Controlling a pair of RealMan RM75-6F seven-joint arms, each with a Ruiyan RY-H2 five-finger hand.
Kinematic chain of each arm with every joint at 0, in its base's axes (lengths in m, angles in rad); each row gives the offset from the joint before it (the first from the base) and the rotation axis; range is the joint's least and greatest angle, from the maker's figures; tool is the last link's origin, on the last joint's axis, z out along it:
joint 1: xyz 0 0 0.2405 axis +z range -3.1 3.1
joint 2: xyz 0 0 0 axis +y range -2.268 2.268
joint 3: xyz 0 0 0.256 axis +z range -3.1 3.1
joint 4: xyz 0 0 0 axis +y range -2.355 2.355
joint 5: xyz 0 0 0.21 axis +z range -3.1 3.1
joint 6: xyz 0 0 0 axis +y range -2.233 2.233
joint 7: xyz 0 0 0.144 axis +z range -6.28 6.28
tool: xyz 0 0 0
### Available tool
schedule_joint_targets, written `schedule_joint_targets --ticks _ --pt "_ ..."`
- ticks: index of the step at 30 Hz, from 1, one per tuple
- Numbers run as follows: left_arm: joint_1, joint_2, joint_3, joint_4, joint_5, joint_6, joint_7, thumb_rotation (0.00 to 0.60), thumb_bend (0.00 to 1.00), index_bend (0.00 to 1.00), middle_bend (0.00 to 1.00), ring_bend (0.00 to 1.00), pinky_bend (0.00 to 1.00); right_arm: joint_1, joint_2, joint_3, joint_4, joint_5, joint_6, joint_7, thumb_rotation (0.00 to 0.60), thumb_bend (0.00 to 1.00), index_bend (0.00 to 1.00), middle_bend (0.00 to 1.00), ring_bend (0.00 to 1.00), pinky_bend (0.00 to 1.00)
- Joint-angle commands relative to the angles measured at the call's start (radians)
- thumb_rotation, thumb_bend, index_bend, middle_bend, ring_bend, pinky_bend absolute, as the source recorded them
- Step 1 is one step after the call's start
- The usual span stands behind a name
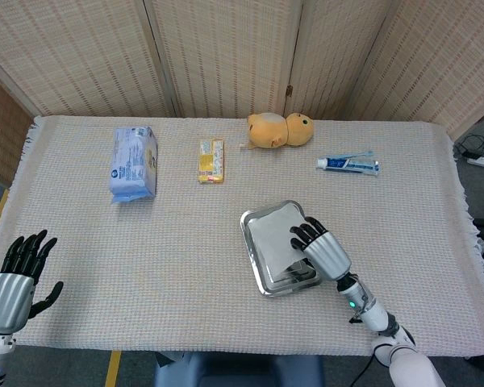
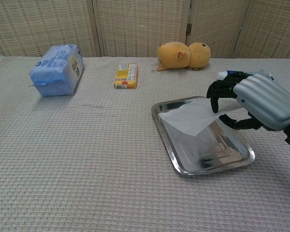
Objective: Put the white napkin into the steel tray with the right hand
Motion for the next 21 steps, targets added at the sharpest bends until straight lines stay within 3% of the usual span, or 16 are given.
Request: schedule_joint_targets --ticks 1,4,8,10,17,21 --pt "0.0 -0.001 -0.001 0.002 -0.003 -0.002 0.0 0.6 0.39 0.03 0.0 0.0 0.0 -0.01 0.007 -0.011 0.0 -0.003 -0.025 -0.006 0.6 0.52 0.65 0.34 0.34 0.25" --pt "-0.001 -0.003 -0.002 0.004 -0.003 -0.001 0.001 0.6 0.4 0.03 0.0 0.0 0.0 -0.018 0.02 -0.022 -0.014 -0.001 -0.086 -0.017 0.6 0.52 0.47 0.24 0.26 0.21" --pt "-0.001 -0.005 -0.002 0.006 0.0 0.0 0.0 0.6 0.4 0.04 0.0 0.0 0.0 -0.019 0.043 -0.03 -0.064 0.006 -0.164 -0.028 0.6 0.52 0.13 0.04 0.11 0.1" --pt "-0.001 -0.005 -0.002 0.006 0.0 0.001 -0.002 0.6 0.4 0.04 0.0 0.0 0.0 -0.019 0.057 -0.034 -0.097 0.008 -0.194 -0.04 0.6 0.52 0.03 0.0 0.07 0.07" --pt "-0.001 -0.005 -0.003 0.009 0.003 0.006 -0.006 0.6 0.4 0.04 0.0 0.0 0.0 -0.018 0.115 -0.051 -0.232 0.004 -0.241 -0.07 0.6 0.49 0.0 0.0 0.01 0.01" --pt "-0.001 -0.005 -0.001 0.007 0.005 0.004 -0.007 0.6 0.4 0.04 0.0 0.0 0.0 -0.012 0.18 -0.064 -0.387 0.009 -0.316 -0.103 0.6 0.47 0.0 0.0 0.0 0.0"
